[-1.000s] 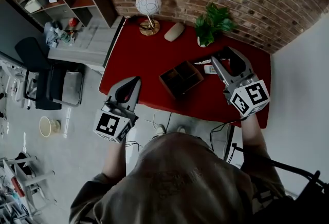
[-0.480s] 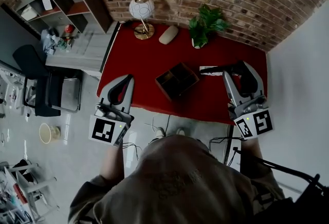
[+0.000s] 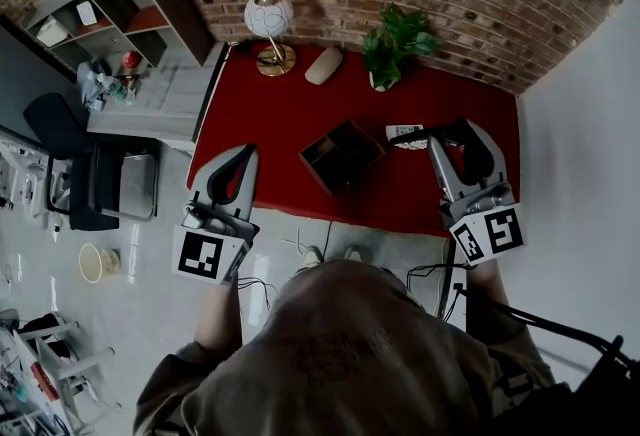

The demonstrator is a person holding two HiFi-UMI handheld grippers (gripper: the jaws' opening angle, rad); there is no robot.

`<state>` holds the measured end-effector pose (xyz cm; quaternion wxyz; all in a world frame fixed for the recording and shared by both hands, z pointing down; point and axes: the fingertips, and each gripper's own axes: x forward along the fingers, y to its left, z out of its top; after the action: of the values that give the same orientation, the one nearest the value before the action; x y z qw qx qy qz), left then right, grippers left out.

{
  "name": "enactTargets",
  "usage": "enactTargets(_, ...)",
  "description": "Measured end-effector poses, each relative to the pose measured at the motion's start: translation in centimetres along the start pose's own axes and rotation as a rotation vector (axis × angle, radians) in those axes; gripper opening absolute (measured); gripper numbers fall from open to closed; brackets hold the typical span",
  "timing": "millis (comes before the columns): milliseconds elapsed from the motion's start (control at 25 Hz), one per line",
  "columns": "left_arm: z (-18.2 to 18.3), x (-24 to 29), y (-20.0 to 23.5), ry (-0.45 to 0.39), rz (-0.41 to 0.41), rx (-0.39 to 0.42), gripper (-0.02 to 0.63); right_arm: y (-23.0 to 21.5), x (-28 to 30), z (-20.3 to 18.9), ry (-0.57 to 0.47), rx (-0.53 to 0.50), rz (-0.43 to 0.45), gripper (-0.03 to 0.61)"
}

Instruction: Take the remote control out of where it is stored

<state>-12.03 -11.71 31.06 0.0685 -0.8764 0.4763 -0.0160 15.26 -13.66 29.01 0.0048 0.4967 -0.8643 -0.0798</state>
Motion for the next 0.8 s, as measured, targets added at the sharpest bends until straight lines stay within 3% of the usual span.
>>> enactTargets(240, -0.6, 0.3, -0.1, 0.012, -0.005, -0.004, 0.011, -2.2, 0.9, -3.3, 0.069, 0.042, -0.050, 0.215)
enactTargets(520, -1.2, 0.4, -0.5, 0.024, -0.017, -0.014, 0.011, -4.7, 1.7, -10.7, 0.200, 0.154, -0.106, 0.213)
enactTargets(800, -2.4, 0.5, -1.2, 0.043, -0.028, -0.030, 0.011, -5.8, 1.9, -17.3, 0.320, 0.202, -0.140, 0.212)
